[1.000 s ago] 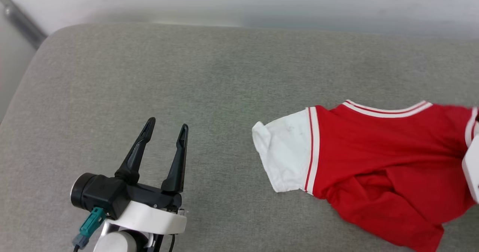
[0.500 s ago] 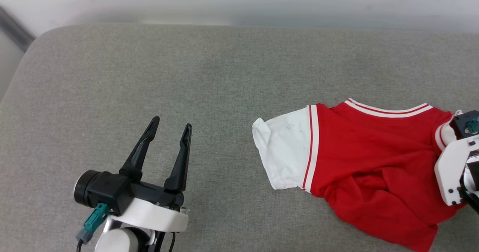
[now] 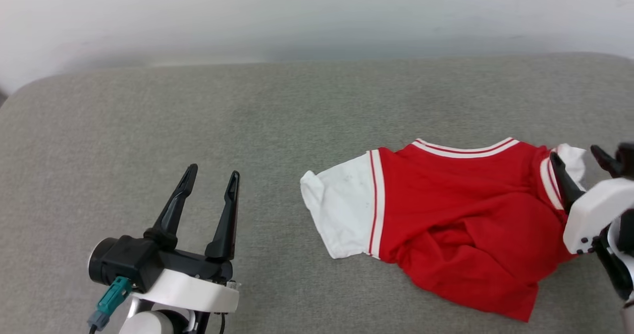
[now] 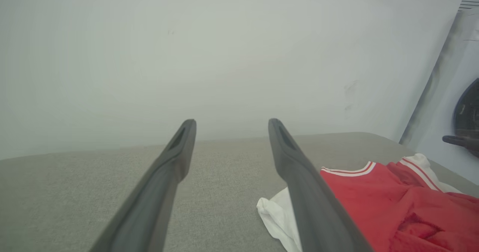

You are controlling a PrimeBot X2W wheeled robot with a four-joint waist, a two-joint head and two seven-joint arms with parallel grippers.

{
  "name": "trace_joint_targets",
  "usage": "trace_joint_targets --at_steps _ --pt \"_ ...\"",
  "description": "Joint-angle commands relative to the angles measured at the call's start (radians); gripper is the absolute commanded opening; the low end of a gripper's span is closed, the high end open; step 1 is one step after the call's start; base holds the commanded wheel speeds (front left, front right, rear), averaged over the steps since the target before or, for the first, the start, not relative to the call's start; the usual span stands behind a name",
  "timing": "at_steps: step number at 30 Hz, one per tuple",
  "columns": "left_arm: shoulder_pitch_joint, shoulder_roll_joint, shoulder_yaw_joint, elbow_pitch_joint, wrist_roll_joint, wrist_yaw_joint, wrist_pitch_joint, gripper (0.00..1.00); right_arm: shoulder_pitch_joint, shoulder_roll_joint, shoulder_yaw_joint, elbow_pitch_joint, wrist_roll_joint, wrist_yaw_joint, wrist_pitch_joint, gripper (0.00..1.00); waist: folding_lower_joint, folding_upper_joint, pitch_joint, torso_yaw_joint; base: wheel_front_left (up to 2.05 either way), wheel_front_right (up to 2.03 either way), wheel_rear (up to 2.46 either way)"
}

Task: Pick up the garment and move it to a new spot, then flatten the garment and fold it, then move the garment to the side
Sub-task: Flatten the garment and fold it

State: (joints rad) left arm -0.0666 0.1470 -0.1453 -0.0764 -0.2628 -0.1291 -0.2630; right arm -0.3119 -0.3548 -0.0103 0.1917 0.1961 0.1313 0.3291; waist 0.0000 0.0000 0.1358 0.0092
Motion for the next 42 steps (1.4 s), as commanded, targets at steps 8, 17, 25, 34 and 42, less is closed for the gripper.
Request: trace_joint_targets --at_steps 8,17,25,34,42 --pt "0.019 0.019 -0.029 -0.003 -0.013 -0.001 -0.003 1.0 0.175 0.18 -0.113 -0.223 0.074 -0.001 -0.308 1.0 0.0 0.0 -0.012 -0.058 0.0 0.0 0.0" --pt "-0.093 0.143 -0.181 0.062 -0.061 -0.001 0.156 1.0 0.205 0.244 -0.143 -0.292 0.058 -0.001 -0.475 1.0 0.0 0.0 0.041 -0.114 0.0 0.0 0.0" --pt "-0.381 0.292 -0.345 0.136 -0.228 -0.001 0.648 1.0 0.168 0.255 -0.172 -0.317 0.046 -0.001 -0.495 1.0 0.0 0.0 0.101 -0.146 0.0 0.0 0.0" --pt "-0.627 0.372 -0.494 0.277 -0.362 -0.001 0.994 1.0 0.146 0.278 -0.152 -0.292 0.029 -0.001 -0.527 1.0 0.0 0.0 0.166 -0.189 0.0 0.0 0.0" --pt "-0.667 0.353 -0.566 0.391 -0.405 -0.001 1.036 1.0 0.134 0.29 -0.145 -0.264 0.026 -0.001 -0.551 1.0 0.0 0.0 0.207 -0.217 0.0 0.0 0.0"
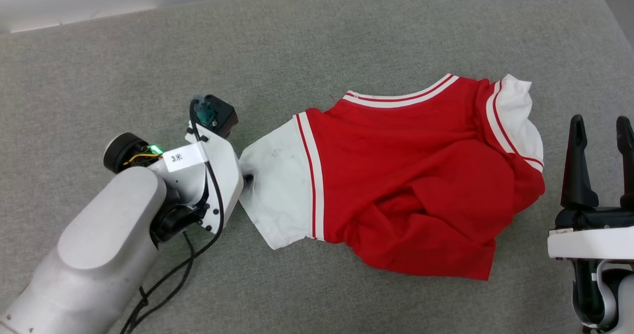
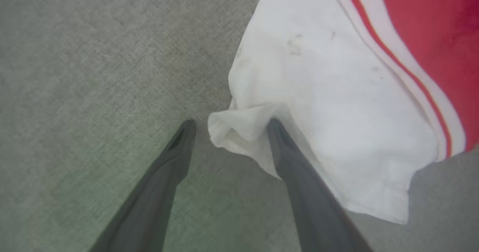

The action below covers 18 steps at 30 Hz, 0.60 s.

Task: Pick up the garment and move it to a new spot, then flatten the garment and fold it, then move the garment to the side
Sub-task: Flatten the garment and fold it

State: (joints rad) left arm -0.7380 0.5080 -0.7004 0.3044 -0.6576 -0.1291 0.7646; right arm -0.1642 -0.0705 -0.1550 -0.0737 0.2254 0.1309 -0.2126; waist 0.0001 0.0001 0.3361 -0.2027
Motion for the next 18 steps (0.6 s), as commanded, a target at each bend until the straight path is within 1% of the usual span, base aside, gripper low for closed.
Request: trace_joint_targets --at_steps 1,2,3,4,6,9,11,13,18 --pt "0.009 -0.01 -0.023 0.018 -0.022 -0.001 0.011 1.0 -0.015 0.006 0.0 0.004 -0.003 0.0 -0.01 1.0 -0.0001 -0.0001 0.01 -0.007 0.0 0.0 0.0" --pt "0.017 -0.01 -0.028 0.03 -0.034 -0.001 0.013 0.96 -0.015 0.007 0.001 0.006 -0.004 0.0 -0.012 1.0 -0.0001 -0.0001 0.012 -0.008 0.0 0.0 0.0" --pt "0.027 -0.008 -0.03 0.042 -0.041 -0.001 0.011 0.45 -0.015 0.008 0.002 0.01 -0.002 0.0 -0.014 1.0 -0.0001 -0.0001 0.013 -0.009 0.0 0.0 0.0" --pt "0.039 -0.003 -0.033 0.053 -0.049 -0.001 0.008 0.0 -0.014 0.009 0.005 0.017 -0.002 0.0 -0.012 1.0 -0.0001 -0.0001 0.014 -0.01 0.0 0.0 0.0" --pt "0.062 0.011 -0.039 0.062 -0.06 -0.001 -0.014 0.0 -0.01 0.009 0.013 0.028 -0.019 0.0 -0.007 1.0 -0.0001 -0.0001 0.015 -0.008 0.0 0.0 0.0" --pt "0.08 0.034 -0.014 0.067 -0.057 -0.001 -0.092 0.0 -0.003 0.01 0.011 0.041 -0.032 0.0 -0.002 1.0 -0.0001 -0.0001 0.006 0.003 0.0 0.0 0.0" --pt "0.09 0.043 0.019 0.059 -0.067 0.01 -0.158 0.0 0.003 0.01 0.002 0.047 -0.037 0.0 0.003 1.0 -0.0001 -0.0001 -0.005 0.015 0.0 0.0 0.0" --pt "0.096 0.065 0.05 0.045 -0.058 0.025 -0.219 0.0 0.006 0.009 0.007 0.051 -0.043 0.0 0.016 1.0 -0.0001 -0.0001 -0.018 0.029 0.0 0.0 0.0" --pt "0.146 0.098 0.119 0.01 -0.062 0.07 -0.36 0.0 0.016 0.006 -0.004 0.063 -0.054 0.0 0.057 1.0 -0.0001 -0.0001 -0.053 0.067 0.0 0.0 0.0"
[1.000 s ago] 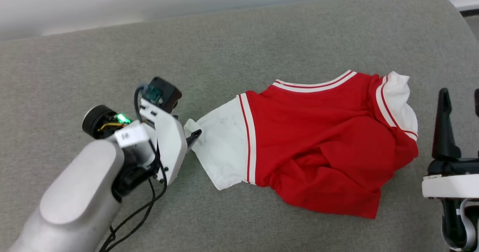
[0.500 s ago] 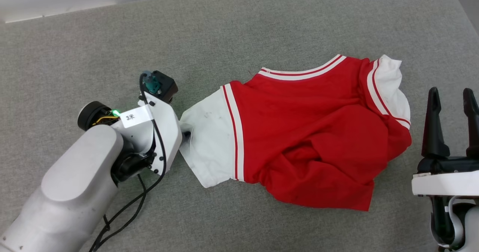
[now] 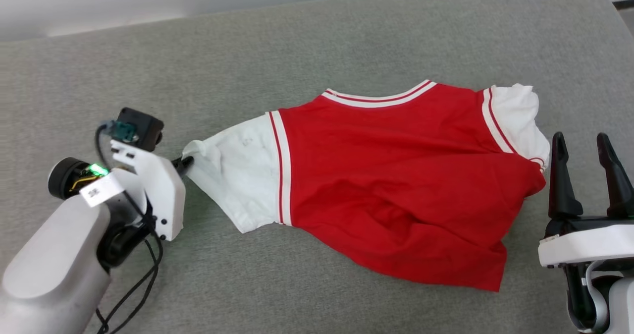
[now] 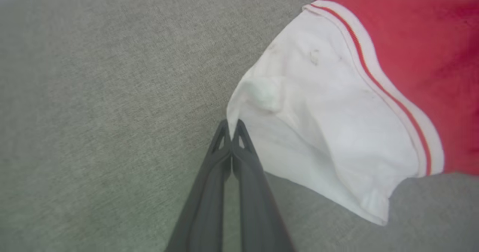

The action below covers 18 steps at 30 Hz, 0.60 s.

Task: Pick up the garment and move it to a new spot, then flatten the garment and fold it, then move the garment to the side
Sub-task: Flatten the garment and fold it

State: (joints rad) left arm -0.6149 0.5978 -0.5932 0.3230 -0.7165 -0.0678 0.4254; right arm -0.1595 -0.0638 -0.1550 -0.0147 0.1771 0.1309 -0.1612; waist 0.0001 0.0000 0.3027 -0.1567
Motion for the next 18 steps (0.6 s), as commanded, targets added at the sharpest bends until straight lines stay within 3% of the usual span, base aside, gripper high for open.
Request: trace_joint_targets --at_steps 1,14,15,16,18 --pt "0.036 0.017 0.026 -0.016 -0.008 0.017 -0.042 0.0 0.013 -0.001 -0.007 0.005 -0.01 0.0 0.013 1.0 -0.0001 0.0 -0.027 0.029 0.0 0.0 0.0" --pt "0.292 0.088 0.103 -0.169 -0.043 0.107 -0.2 0.0 0.051 0.007 -0.011 0.044 -0.031 0.0 0.118 1.0 -0.0001 0.0 -0.097 0.101 0.0 0.0 0.0" --pt "0.319 0.078 0.101 -0.183 -0.046 0.115 -0.22 0.26 0.055 0.008 -0.01 0.047 -0.032 0.0 0.124 1.0 -0.0001 0.0 -0.101 0.104 0.0 0.0 0.0" --pt "0.348 0.064 0.097 -0.195 -0.052 0.119 -0.238 0.43 0.059 0.008 -0.011 0.05 -0.033 0.0 0.126 1.0 -0.0001 0.0 -0.106 0.106 0.0 0.0 0.0" --pt "0.389 0.049 0.094 -0.218 -0.047 0.132 -0.275 1.0 0.062 0.009 -0.014 0.056 -0.035 0.0 0.131 1.0 -0.0001 0.0 -0.115 0.111 0.0 0.0 0.0"
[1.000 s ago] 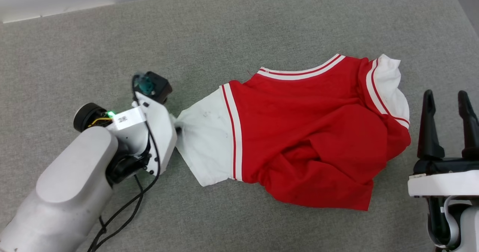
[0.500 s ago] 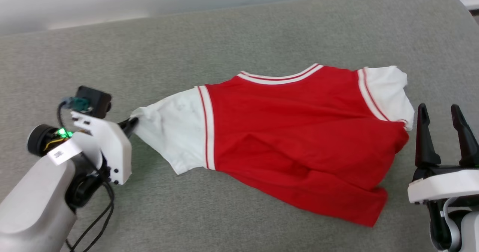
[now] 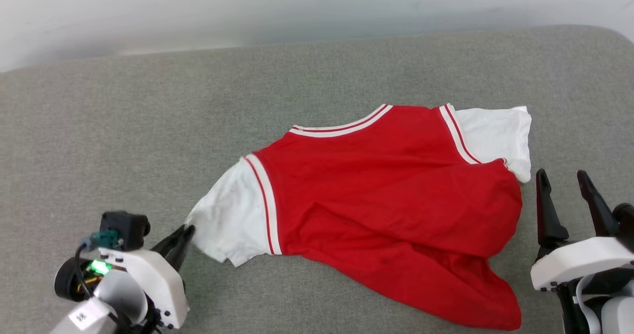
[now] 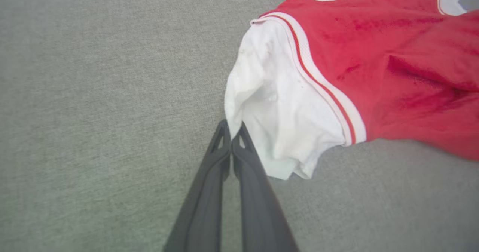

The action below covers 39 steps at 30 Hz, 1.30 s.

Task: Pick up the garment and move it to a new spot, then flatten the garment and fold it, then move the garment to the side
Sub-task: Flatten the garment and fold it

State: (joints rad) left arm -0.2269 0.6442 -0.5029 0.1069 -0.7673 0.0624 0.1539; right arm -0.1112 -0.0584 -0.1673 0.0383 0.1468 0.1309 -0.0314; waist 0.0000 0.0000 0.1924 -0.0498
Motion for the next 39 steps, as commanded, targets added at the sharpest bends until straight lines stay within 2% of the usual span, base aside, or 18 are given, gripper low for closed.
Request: trace_joint_targets --at_steps 1,3,7,10,16,19,22,25,28,31,35,39 --pt "0.015 -0.006 0.008 -0.01 0.011 0.015 -0.029 1.0 0.014 0.005 0.0 0.005 -0.004 0.0 0.004 1.0 0.0 0.0 -0.009 0.006 0.0 0.0 0.0" --pt "0.041 -0.02 0.01 -0.022 0.028 0.035 -0.079 1.0 0.017 0.006 0.004 0.007 -0.003 0.0 0.007 1.0 0.0 0.0 -0.019 0.01 0.0 0.0 0.0" --pt "0.058 -0.056 0.036 -0.069 0.086 0.047 -0.275 1.0 0.022 0.006 0.004 0.0 0.0 0.0 0.01 1.0 0.0 0.0 -0.037 0.017 0.0 0.0 0.0" --pt "0.068 -0.073 0.064 -0.091 0.119 0.064 -0.376 1.0 0.023 0.004 0.009 -0.01 0.002 0.0 0.015 1.0 0.0 0.0 -0.043 0.025 0.0 0.0 0.0" --pt "0.091 -0.113 0.126 -0.153 0.189 0.083 -0.419 1.0 0.02 -0.024 0.022 -0.046 0.008 0.0 0.051 1.0 0.0 0.0 -0.034 0.05 0.0 0.0 0.0" --pt "0.105 -0.138 0.148 -0.185 0.218 0.075 -0.421 1.0 -0.003 -0.067 0.038 -0.074 0.019 0.0 0.112 1.0 0.0 0.0 -0.019 0.064 0.0 0.0 0.0" --pt "0.113 -0.153 0.167 -0.206 0.242 0.064 -0.42 1.0 -0.035 -0.146 0.085 -0.085 0.043 0.0 0.243 1.0 0.0 0.0 0.004 0.074 0.0 0.0 0.0" --pt "0.101 -0.166 0.175 -0.22 0.266 0.046 -0.42 1.0 -0.083 -0.233 0.121 -0.093 0.097 -0.001 0.422 1.0 0.0 0.0 0.036 0.09 0.0 0.0 0.0" --pt "0.082 -0.175 0.182 -0.234 0.282 0.031 -0.419 1.0 -0.168 -0.295 0.12 -0.103 0.183 -0.001 0.614 1.0 0.0 0.0 0.08 0.107 0.0 0.0 0.0" --pt "0.066 -0.186 0.176 -0.233 0.29 0.013 -0.419 1.0 -0.261 -0.371 0.11 -0.087 0.219 -0.001 0.818 1.0 0.0 0.0 0.124 0.13 0.0 0.0 0.0" --pt "0.034 -0.203 0.173 -0.237 0.306 -0.006 -0.419 1.0 -0.393 -0.408 0.066 -0.04 0.224 0.0 1.03 1.0 0.0 0.0 0.178 0.165 0.0 0.0 0.0" --pt "0.002 -0.224 0.172 -0.246 0.321 -0.023 -0.419 1.0 -0.495 -0.429 0.021 0.02 0.182 0.0 1.158 1.0 0.0 0.0 0.224 0.208 0.0 0.0 0.0"
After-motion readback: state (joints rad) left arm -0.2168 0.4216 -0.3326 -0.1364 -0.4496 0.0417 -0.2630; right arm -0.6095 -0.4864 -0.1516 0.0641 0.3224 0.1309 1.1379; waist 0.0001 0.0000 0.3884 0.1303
